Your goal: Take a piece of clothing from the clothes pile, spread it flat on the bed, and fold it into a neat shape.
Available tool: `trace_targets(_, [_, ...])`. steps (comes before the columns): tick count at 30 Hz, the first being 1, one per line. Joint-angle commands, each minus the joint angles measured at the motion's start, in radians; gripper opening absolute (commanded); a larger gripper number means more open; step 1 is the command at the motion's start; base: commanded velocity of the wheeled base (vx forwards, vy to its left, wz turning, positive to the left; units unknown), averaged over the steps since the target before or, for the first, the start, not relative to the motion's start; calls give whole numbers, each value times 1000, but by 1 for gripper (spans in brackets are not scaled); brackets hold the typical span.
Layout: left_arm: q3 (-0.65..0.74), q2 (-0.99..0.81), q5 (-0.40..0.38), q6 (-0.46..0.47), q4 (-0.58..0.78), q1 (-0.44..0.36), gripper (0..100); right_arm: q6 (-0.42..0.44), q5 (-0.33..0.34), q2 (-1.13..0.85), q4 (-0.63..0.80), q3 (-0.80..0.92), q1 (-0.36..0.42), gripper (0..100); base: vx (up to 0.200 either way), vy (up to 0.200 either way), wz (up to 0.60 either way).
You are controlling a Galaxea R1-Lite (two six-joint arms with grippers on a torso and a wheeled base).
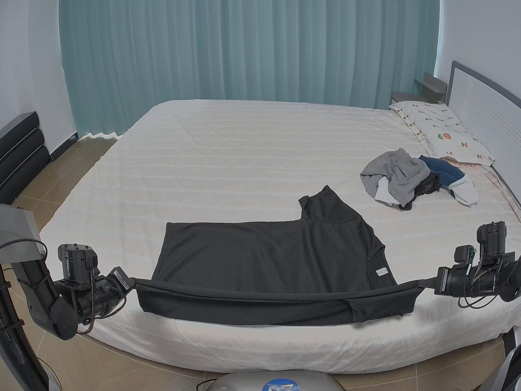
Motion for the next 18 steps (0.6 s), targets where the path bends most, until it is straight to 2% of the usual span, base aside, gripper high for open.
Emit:
trace_targets(1, [-35, 33, 0, -12, -2, -2, 0, 1, 0, 75, -1, -34, 0, 0, 0, 0, 0])
trace_targets(18, [-12, -46, 8, -7, 9, 0, 0, -1, 3, -25, -1, 6, -7, 0, 0, 0, 0])
